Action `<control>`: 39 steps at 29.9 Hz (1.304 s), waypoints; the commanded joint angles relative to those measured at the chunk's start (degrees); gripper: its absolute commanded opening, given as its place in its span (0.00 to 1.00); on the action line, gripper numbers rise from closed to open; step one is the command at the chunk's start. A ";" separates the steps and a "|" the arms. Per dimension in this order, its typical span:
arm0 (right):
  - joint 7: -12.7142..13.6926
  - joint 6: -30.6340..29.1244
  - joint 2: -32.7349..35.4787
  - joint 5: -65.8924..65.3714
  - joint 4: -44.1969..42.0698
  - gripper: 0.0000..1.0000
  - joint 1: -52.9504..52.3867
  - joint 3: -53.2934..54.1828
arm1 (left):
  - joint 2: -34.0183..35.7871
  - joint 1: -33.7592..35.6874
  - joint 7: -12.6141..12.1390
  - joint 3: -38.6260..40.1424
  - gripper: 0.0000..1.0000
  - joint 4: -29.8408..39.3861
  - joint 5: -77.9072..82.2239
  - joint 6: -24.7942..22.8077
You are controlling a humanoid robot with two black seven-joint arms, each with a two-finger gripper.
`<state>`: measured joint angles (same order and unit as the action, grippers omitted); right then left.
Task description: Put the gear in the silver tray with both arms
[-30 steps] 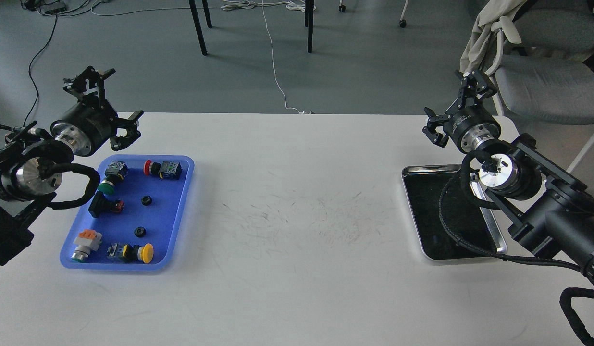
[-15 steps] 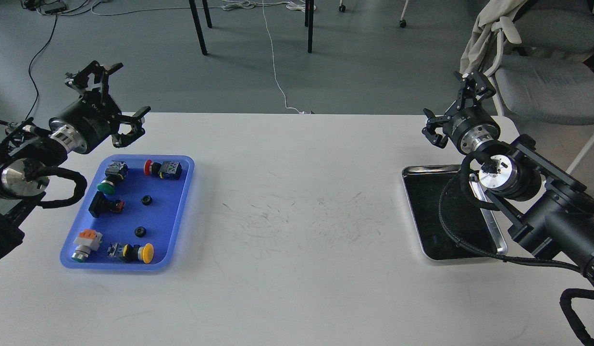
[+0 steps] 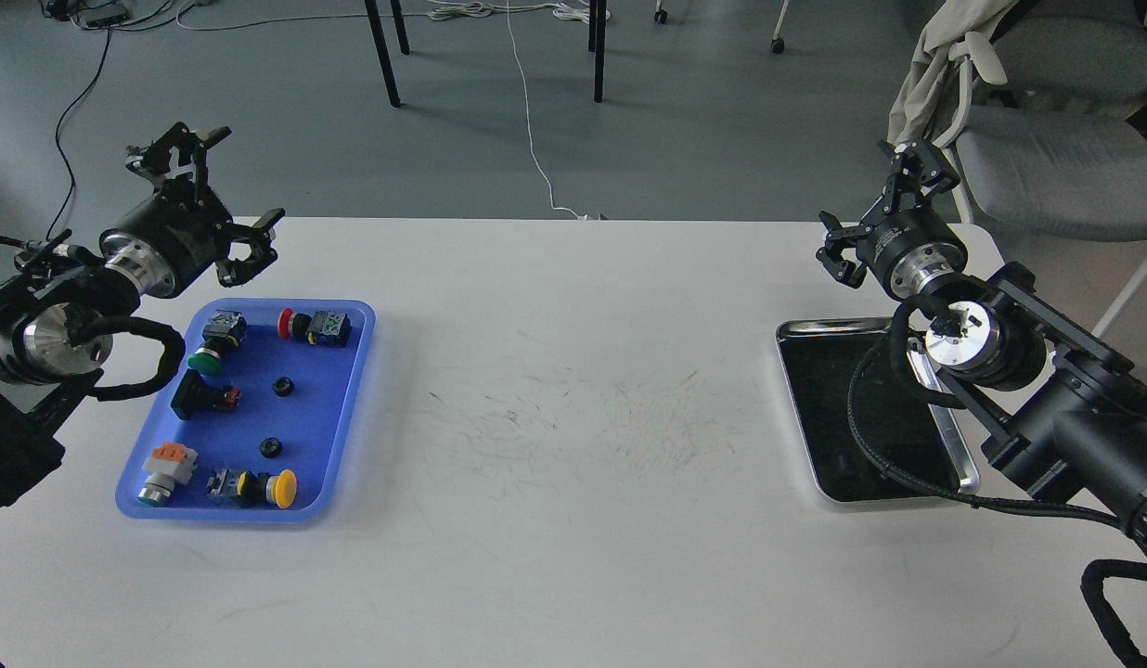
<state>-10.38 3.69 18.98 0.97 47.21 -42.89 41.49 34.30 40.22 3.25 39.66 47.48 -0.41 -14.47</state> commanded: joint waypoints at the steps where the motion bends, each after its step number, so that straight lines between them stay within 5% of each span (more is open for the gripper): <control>1: -0.08 0.00 0.00 0.00 -0.01 0.99 0.00 0.00 | -0.37 0.03 -0.08 -0.19 0.99 -0.02 0.06 0.67; 39: -0.78 0.00 0.00 -0.18 -0.01 0.99 0.00 -0.09 | 0.24 -0.05 -0.08 -0.72 0.99 0.07 0.15 1.11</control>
<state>-11.17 3.69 18.98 0.83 47.19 -42.96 41.46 34.42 40.10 3.21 38.95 47.46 -0.27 -13.36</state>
